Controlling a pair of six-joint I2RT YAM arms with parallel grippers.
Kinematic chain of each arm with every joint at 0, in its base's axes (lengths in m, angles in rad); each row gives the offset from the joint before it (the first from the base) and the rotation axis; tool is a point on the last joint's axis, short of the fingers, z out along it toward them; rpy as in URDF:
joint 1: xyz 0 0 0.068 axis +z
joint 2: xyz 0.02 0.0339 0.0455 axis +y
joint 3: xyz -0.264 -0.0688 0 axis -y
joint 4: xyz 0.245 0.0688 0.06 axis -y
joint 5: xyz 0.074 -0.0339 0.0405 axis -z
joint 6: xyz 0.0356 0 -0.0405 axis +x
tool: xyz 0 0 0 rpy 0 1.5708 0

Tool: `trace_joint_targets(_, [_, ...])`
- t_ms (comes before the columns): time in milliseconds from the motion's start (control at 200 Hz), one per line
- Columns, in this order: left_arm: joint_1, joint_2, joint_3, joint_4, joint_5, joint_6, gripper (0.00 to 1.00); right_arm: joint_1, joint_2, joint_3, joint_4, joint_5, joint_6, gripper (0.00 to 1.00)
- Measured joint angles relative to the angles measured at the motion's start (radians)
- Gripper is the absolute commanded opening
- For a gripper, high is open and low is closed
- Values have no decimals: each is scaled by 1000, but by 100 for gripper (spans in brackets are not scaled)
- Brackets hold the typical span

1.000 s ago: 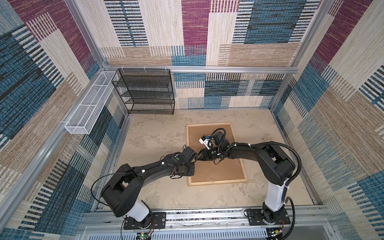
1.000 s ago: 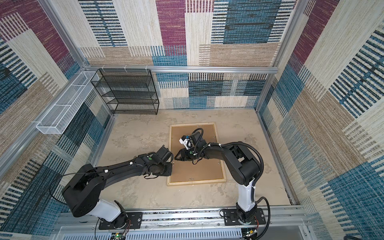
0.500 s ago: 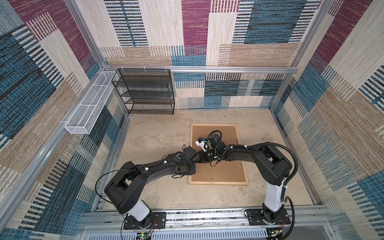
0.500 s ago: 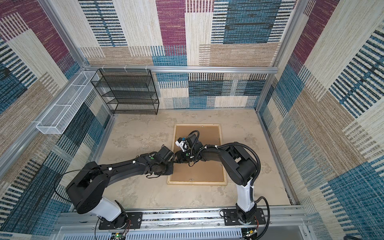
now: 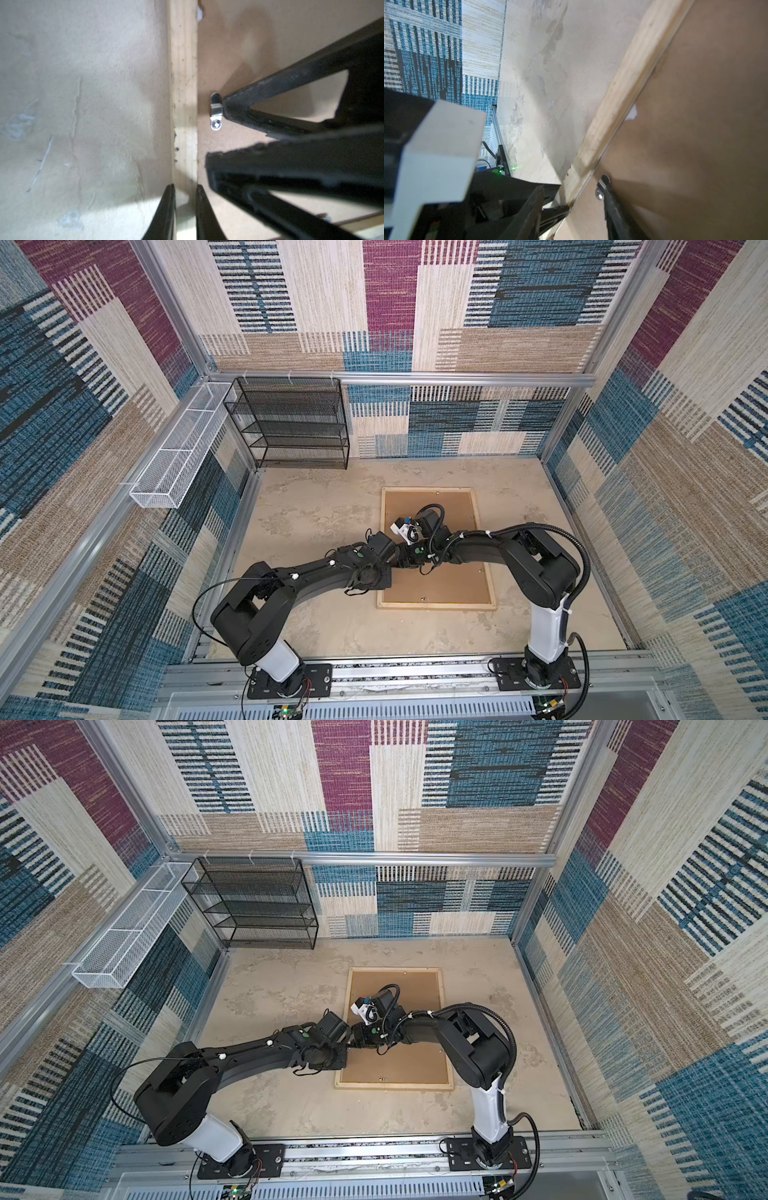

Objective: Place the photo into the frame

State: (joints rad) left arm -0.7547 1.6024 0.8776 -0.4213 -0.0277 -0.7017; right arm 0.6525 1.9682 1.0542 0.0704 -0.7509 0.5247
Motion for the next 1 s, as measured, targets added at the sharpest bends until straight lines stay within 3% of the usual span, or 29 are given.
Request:
trace_joint_targets(421, [0,5,2,-2,5,1,15,2,50,35,21,-76,-59,49])
trace_joint_targets(706, [0,1,3,-5,0,1,14,7,22,40,-32,-31,-66,49])
trace_joint_targets(1001, [0,4,9,-11,-11,0,14,24,-58,-56,-34,14,-23,49])
